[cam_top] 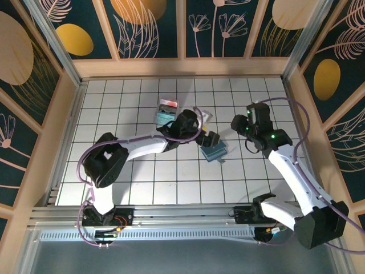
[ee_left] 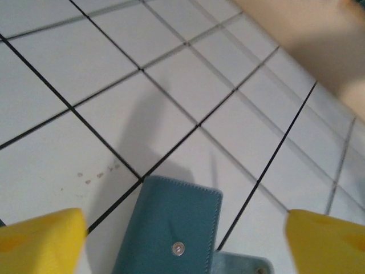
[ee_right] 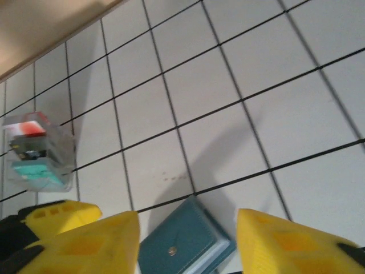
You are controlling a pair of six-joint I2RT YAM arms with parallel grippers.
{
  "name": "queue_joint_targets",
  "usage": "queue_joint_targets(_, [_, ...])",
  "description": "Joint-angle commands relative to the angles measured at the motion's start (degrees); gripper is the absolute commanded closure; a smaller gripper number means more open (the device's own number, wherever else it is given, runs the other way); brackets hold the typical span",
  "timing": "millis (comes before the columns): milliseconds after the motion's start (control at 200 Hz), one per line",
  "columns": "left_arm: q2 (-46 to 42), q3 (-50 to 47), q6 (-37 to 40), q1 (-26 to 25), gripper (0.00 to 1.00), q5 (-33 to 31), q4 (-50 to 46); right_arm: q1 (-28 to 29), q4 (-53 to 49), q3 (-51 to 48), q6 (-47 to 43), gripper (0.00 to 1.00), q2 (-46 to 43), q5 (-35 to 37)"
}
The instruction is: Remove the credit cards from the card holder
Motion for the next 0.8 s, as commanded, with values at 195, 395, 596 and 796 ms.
queue_joint_targets(195, [12.18,12.13,16.41,-3.87,0.01,-9.35,-17.77,-3.29,0.34,-2.68,0.88,0.3,-5.73,3.4])
queue_joint_targets(395, [15.13,15.17,18.42,-4.68,0.01,-10.42,-20.97,-3.34,0.95,-3.37,1.1,0.23,-5.72,2.54])
queue_joint_targets(596, [17.0,16.91,17.32,-4.66,0.05,-14.76,-22.56,-3.32,1.45,-3.33,0.97,0.23,-5.6,2.07])
queue_joint_targets(796, [16.19,15.31,18.85,-4.62,0.08,-12.6,-23.22,-3.35,1.79,-3.29,1.05,0.23,-5.44,1.85])
